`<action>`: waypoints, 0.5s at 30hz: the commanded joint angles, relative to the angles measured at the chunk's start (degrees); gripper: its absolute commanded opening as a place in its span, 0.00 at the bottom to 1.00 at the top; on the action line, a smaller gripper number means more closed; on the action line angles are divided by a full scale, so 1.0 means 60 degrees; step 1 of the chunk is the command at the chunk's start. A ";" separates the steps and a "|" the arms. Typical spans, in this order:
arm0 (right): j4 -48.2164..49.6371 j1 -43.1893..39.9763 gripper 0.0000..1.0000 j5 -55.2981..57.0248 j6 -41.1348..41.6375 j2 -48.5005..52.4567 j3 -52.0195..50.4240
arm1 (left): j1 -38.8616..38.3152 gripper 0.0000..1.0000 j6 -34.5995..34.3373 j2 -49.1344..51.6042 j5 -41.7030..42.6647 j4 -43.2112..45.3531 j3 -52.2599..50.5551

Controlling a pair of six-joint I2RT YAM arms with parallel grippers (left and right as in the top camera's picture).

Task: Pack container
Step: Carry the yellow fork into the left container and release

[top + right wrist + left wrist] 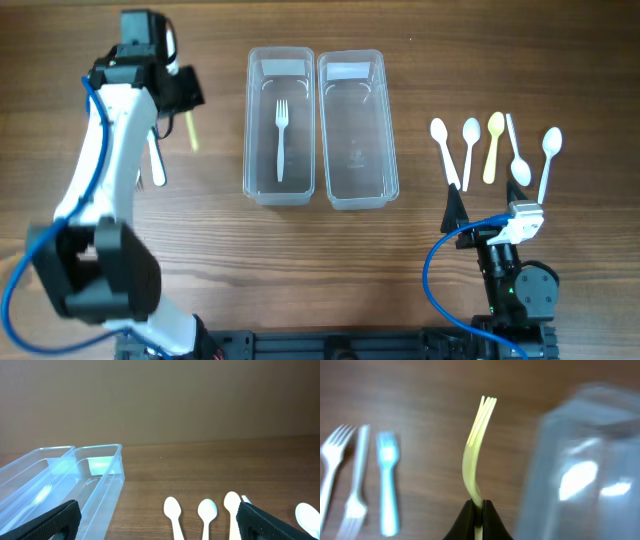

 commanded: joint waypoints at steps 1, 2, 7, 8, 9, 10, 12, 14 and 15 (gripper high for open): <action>0.0055 0.0011 1.00 -0.0120 0.0127 -0.0076 -0.0011 | -0.0845 0.04 -0.0827 -0.0448 0.1002 0.0033 0.0164; 0.0055 0.0011 1.00 -0.0120 0.0127 -0.0076 -0.0011 | -0.1093 0.04 -0.0878 -0.0437 0.1126 0.0029 0.0164; 0.0055 0.0011 1.00 -0.0120 0.0127 -0.0076 -0.0011 | -0.1949 0.04 -0.0874 -0.0029 0.1140 0.0029 0.0149; 0.0055 0.0011 1.00 -0.0120 0.0127 -0.0076 -0.0011 | -0.2098 0.04 -0.0874 0.0117 0.1140 0.0029 0.0138; 0.0055 0.0011 1.00 -0.0120 0.0127 -0.0076 -0.0011 | -0.2215 0.04 -0.0874 0.0288 0.1140 0.0029 0.0135; 0.0055 0.0011 1.00 -0.0120 0.0127 -0.0076 -0.0011 | -0.2317 0.04 -0.0871 0.0492 0.1144 0.0029 0.0135; 0.0055 0.0011 1.00 -0.0120 0.0131 -0.0076 -0.0011 | -0.2444 0.05 -0.0874 0.0794 0.1220 0.0033 0.0135; 0.0055 0.0011 1.00 -0.0120 0.0131 -0.0076 -0.0011 | -0.2539 0.36 -0.0874 0.0911 0.1508 0.0127 0.0135; 0.0055 0.0011 1.00 -0.0124 0.0127 -0.0076 -0.0011 | -0.2554 0.41 -0.0871 0.0900 0.1606 0.0248 0.0138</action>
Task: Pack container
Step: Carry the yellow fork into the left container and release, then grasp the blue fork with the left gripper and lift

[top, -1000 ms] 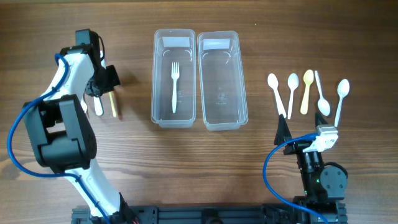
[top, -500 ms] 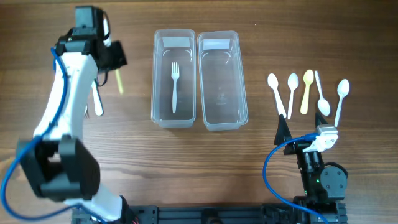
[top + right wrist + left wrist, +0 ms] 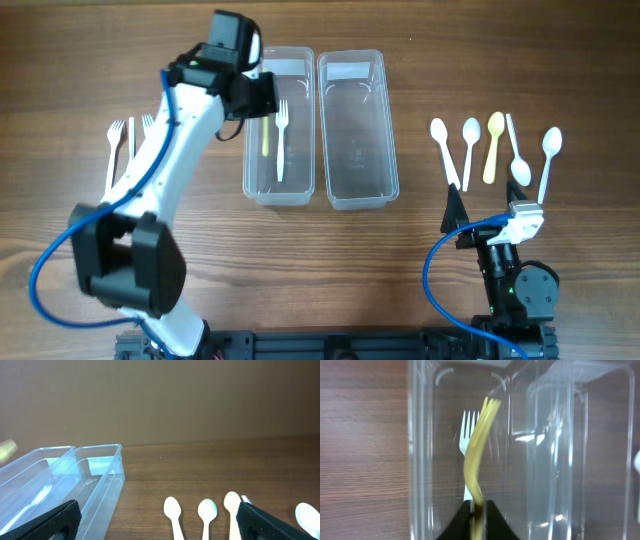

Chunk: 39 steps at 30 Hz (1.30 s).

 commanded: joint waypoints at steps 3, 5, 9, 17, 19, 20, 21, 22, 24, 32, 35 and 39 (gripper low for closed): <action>0.0055 0.0011 1.00 -0.0120 0.0127 -0.0076 -0.0011 | -0.0044 0.46 -0.0011 -0.0073 0.0503 0.0506 0.0011; 0.0055 0.0011 1.00 -0.0120 0.0127 -0.0076 -0.0011 | 0.0142 0.47 -0.0011 -0.0240 0.0270 0.0532 0.0069; 0.0055 0.0011 1.00 -0.0120 0.0124 -0.0076 -0.0011 | 0.0874 0.51 0.0525 -0.0714 -0.0754 -0.0047 0.0357; 0.0055 0.0011 1.00 -0.0120 0.0127 -0.0076 -0.0011 | 0.2707 0.50 0.0532 -0.1100 -0.2364 -0.1614 0.0357; 0.0055 0.0011 1.00 -0.0120 0.0127 -0.0076 -0.0011 | 0.3322 0.50 0.0554 -0.1002 -0.2361 -0.1676 0.0346; 0.0055 0.0011 1.00 -0.0120 0.0127 -0.0076 -0.0011 | 0.3548 0.54 0.0714 -0.0940 -0.2361 -0.1643 0.0346; 0.0055 0.0011 1.00 -0.0120 0.0127 -0.0076 -0.0011 | 0.3705 0.59 0.0874 -0.0867 -0.2364 -0.1650 0.0342; 0.0055 0.0011 1.00 -0.0120 0.0127 -0.0076 -0.0011 | 0.3880 0.59 0.1031 -0.0780 -0.2390 -0.1552 0.0299; 0.0055 0.0011 1.00 -0.0120 0.0131 -0.0076 -0.0011 | 0.4262 0.56 0.1031 -0.0514 -0.2401 -0.1126 0.0022; 0.0055 0.0011 1.00 -0.0120 0.0127 -0.0076 -0.0011 | 0.4852 0.58 0.1031 0.0874 -0.2386 0.0047 -0.0681; 0.0055 0.0011 1.00 -0.0120 0.0127 -0.0076 -0.0011 | 0.4885 0.56 0.1410 0.1803 -0.2022 0.0393 -0.0699; 0.0055 0.0011 1.00 -0.0120 0.0127 -0.0076 -0.0011 | 0.4885 0.55 0.1749 0.2575 -0.1402 0.0608 -0.0699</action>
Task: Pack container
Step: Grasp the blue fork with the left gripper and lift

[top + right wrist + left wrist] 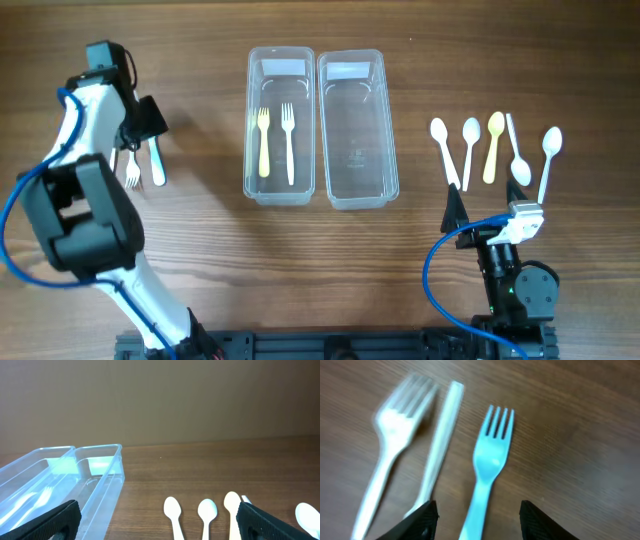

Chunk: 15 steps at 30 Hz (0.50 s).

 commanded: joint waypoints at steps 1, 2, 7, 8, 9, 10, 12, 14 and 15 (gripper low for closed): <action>0.0055 0.0011 1.00 -0.0120 0.0131 -0.0076 -0.0011 | 0.0055 0.55 0.0481 0.0798 0.0681 0.0106 -0.0117; 0.0055 0.0011 1.00 -0.0120 0.0127 -0.0076 -0.0011 | 0.0055 0.55 0.0484 0.0973 0.0718 0.0106 -0.0117; 0.0055 0.0011 1.00 -0.0120 0.0135 -0.0076 -0.0011 | 0.0055 0.29 0.0481 0.1377 0.0874 0.0098 -0.0124; 0.0055 0.0011 1.00 -0.0120 0.0127 -0.0076 -0.0011 | 0.0055 0.18 0.0477 0.1377 0.0914 0.0098 -0.0124; 0.0055 0.0011 1.00 -0.0120 0.0131 -0.0076 -0.0011 | 0.0055 0.11 0.0477 0.1373 0.0914 0.0080 -0.0124; 0.0055 0.0011 1.00 -0.0120 0.0131 -0.0076 -0.0011 | 0.0055 0.04 0.0477 0.1370 0.0914 0.0018 -0.0120; 0.0055 0.0011 1.00 -0.0120 0.0135 -0.0076 -0.0011 | 0.0055 0.04 0.0477 0.1348 0.0911 -0.0164 -0.0120; 0.0055 0.0011 1.00 -0.0120 0.0127 -0.0076 -0.0011 | 0.0055 0.04 0.0481 0.1213 0.0903 -0.0448 0.0047; 0.0055 0.0011 1.00 -0.0120 0.0135 -0.0076 -0.0011 | 0.0055 0.04 0.0477 0.1122 0.0907 -0.0565 0.0189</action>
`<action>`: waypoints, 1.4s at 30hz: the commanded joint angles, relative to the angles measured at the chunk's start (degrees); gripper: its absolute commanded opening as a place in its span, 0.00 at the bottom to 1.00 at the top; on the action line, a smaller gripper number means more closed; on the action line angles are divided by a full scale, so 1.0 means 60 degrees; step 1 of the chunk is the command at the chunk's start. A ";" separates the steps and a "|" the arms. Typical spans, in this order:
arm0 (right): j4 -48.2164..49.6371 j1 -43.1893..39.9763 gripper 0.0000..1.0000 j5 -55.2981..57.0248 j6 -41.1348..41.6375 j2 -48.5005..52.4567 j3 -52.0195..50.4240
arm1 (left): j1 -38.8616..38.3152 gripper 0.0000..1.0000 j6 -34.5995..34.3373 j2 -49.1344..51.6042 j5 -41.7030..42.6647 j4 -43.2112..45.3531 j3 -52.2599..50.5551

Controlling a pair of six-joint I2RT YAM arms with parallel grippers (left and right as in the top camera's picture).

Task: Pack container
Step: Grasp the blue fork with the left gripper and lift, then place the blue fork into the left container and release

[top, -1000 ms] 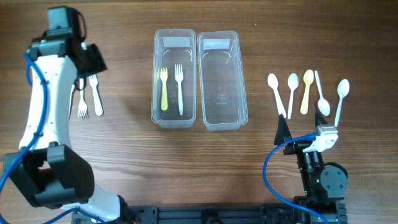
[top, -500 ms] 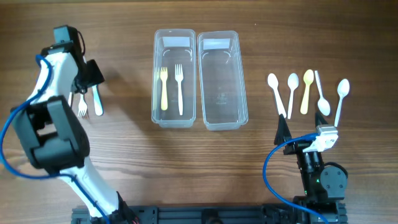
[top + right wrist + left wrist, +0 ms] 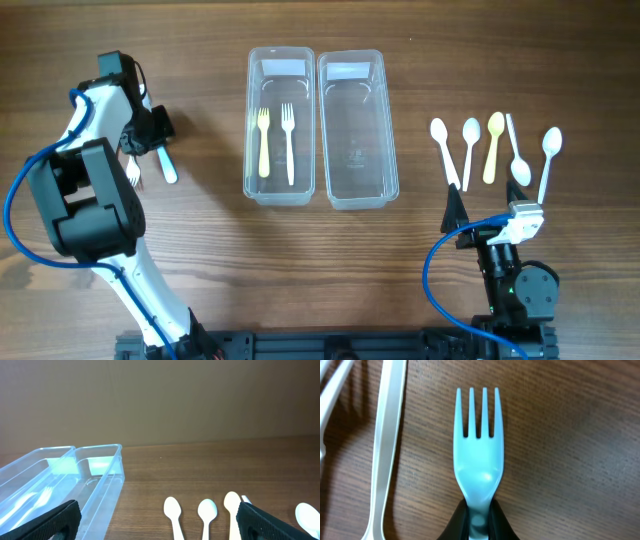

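My left gripper (image 3: pixel 479 521) is shut on the handle of a blue fork (image 3: pixel 479 460), which lies flat on the wood at the table's left (image 3: pixel 166 166). The left clear container (image 3: pixel 248 125) holds a yellow fork (image 3: pixel 263 140) and a white fork (image 3: pixel 289 140). The right clear container (image 3: pixel 357 150) holds nothing. My right gripper (image 3: pixel 160 525) rests open near the front right, behind a row of spoons (image 3: pixel 495 145).
White forks (image 3: pixel 387 450) lie just left of the blue fork, close to the left gripper's fingers. The spoons, white with one yellow, lie side by side right of the containers. Bare wood lies in front of both containers.
The left gripper was open above the blue fork; now it is down at the table and shut on the fork's handle. The right arm has not moved.
The left gripper held a yellow fork over the table's left side, then over the left container. Later that fork lay in the container beside the white one, and the gripper was open over the blue fork. Now it is shut on the blue fork.
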 commanded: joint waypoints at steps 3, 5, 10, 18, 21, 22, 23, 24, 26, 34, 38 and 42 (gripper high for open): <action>0.0055 0.0011 1.00 -0.0120 0.0131 -0.0076 -0.0011 | 0.0004 0.04 0.0047 -0.0291 0.0186 -0.0954 0.0900; 0.0055 0.0011 1.00 -0.0120 0.0131 -0.0076 -0.0011 | -0.0127 0.04 0.0029 -0.0922 0.0197 -0.1355 0.1657; 0.0055 0.0011 1.00 -0.0120 0.0135 -0.0076 -0.0011 | -0.0914 0.04 -0.0102 -0.2448 0.1351 -0.1304 0.2492; 0.0055 0.0011 1.00 -0.0120 0.0135 -0.0076 -0.0011 | -0.3366 0.04 -0.0528 -0.2900 0.1621 -0.1271 0.2488; 0.0055 0.0011 1.00 -0.0120 0.0131 -0.0076 -0.0011 | -0.4262 0.04 -0.0525 -0.2816 0.1606 -0.1286 0.2470; 0.0055 0.0011 1.00 -0.0120 0.0131 -0.0076 -0.0011 | -0.4506 0.04 -0.0525 -0.2739 0.1603 -0.1290 0.2470; 0.0055 0.0011 1.00 -0.0120 0.0135 -0.0076 -0.0011 | -0.4721 0.04 -0.0525 -0.2641 0.1555 -0.1290 0.2470; 0.0055 0.0011 1.00 -0.0120 0.0131 -0.0076 -0.0011 | -0.4860 0.04 -0.0525 -0.2535 0.1494 -0.1290 0.2470; 0.0055 0.0011 1.00 -0.0120 0.0131 -0.0076 -0.0011 | -0.5104 0.04 -0.0525 -0.2229 0.1424 -0.1319 0.2470; 0.0055 0.0011 1.00 -0.0120 0.0131 -0.0076 -0.0011 | -0.5238 0.43 -0.0521 -0.1596 0.0951 -0.1311 0.2488; 0.0055 0.0011 1.00 -0.0120 0.0131 -0.0076 -0.0011 | -0.4914 0.43 -0.0517 -0.2229 0.0007 -0.1293 0.2579; 0.0055 0.0011 1.00 -0.0120 0.0131 -0.0076 -0.0011 | -0.4379 0.50 -0.0517 -0.3217 -0.0929 -0.1377 0.2597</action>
